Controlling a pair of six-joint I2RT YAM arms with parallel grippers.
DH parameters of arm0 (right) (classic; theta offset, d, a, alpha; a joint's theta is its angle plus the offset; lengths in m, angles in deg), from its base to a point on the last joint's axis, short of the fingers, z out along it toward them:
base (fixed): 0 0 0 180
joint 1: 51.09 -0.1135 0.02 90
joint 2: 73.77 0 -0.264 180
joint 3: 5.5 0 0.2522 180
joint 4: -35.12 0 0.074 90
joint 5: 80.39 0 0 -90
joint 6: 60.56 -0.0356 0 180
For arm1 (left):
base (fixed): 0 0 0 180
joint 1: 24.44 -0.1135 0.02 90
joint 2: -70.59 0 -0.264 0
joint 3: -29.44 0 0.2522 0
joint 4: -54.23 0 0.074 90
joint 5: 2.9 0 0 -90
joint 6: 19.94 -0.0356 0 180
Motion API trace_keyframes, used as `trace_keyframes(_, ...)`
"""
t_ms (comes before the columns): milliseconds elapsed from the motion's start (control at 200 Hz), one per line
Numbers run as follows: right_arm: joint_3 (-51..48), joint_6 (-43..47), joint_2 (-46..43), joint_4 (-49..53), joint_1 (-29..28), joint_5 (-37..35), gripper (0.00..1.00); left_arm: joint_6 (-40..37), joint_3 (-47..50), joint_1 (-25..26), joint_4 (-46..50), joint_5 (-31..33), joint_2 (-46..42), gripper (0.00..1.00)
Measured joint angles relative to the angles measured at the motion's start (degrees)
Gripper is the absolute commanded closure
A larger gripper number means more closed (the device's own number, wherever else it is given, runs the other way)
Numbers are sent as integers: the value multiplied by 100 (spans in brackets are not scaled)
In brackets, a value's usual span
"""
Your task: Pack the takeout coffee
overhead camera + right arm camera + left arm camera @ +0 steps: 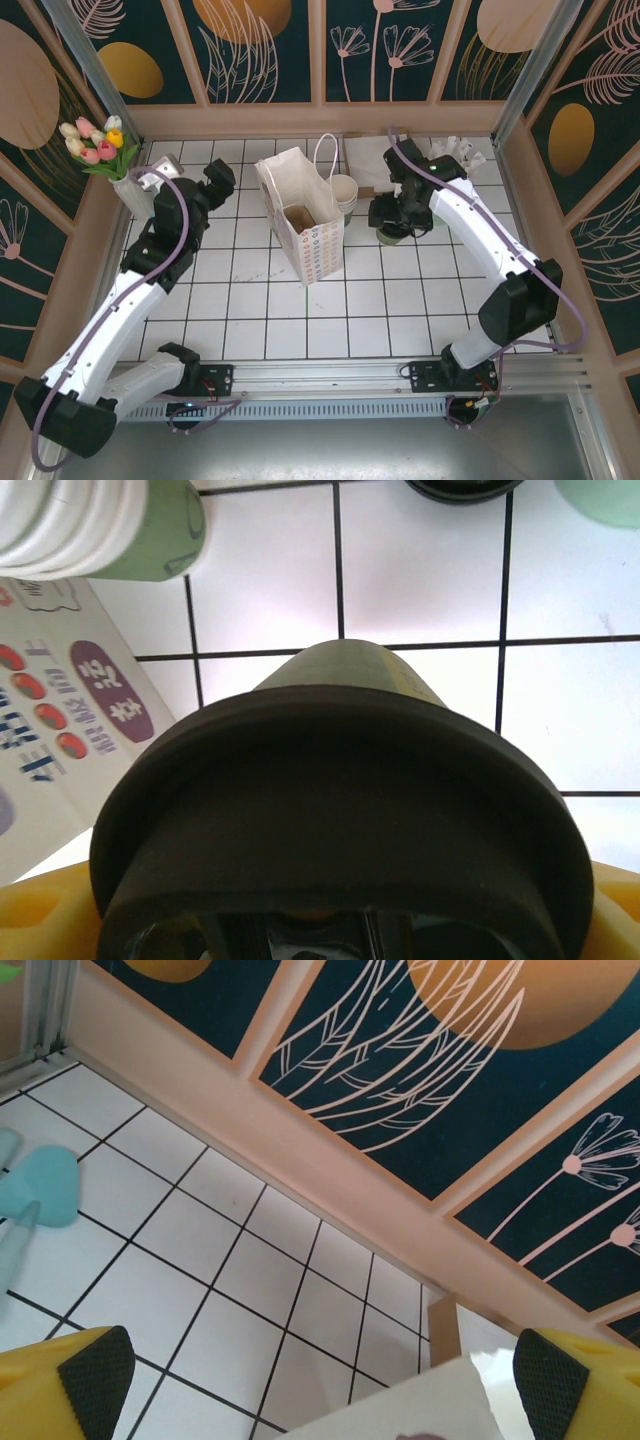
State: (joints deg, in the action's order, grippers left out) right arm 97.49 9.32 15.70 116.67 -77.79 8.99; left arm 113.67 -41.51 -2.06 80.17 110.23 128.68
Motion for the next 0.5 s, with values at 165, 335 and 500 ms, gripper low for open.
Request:
trace_keyframes(165,664,-31,-46,310,-214,-96,23,-240,-542,-485,-17,-688,708,1)
trace_keyframes(335,1248,-127,-94,640,-409,-111,23,-557,-1532,-866,-2,-1097,1821,1)
trace_keyframes(500,1725,-199,-269,798,-533,-55,25,-758,-2448,-916,13,-1217,2924,1)
